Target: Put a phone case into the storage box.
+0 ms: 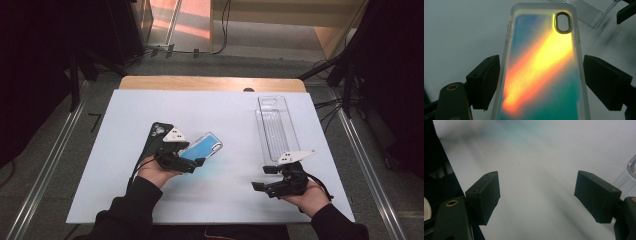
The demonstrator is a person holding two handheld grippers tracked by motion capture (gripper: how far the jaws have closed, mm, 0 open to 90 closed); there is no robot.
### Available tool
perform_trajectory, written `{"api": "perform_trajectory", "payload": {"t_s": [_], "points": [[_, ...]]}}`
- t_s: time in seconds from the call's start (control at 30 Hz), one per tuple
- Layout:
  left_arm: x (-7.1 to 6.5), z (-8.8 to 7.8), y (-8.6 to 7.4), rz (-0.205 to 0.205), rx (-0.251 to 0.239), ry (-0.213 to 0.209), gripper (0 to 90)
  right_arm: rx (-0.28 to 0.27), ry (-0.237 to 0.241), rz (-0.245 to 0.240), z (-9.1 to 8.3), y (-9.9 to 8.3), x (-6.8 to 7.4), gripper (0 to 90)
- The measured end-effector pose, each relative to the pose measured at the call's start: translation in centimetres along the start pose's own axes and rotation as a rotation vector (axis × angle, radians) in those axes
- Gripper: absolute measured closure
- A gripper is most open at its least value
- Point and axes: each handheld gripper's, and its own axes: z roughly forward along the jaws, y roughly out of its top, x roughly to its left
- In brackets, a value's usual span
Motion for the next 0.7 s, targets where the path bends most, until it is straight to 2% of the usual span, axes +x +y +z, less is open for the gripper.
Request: {"api": "perform_trajectory", "payload": {"t_s": [0.27, 0.4, 0.53, 0.7], "points": [[-0.8, 0.1, -0.2, -0.037, -0.036, 0.009, 16.9, -0.029, 0.015, 0.021, -0.1, 0.9, 0.7, 18.6], [-1.5, 0.2, -0.4, -0.048, -0.071, 0.017, 17.0, -0.050, 0.024, 0.041, -0.1, 1.4, 1.3, 18.6], [-2.1, 0.5, -0.8, -0.047, -0.101, 0.034, 17.0, -0.066, 0.029, 0.048, -0.1, 2.0, 1.8, 18.6], [-2.9, 0.8, -1.6, -0.042, -0.164, 0.063, 16.9, -0.082, 0.029, 0.056, 0.2, 2.7, 2.3, 18.6]]}}
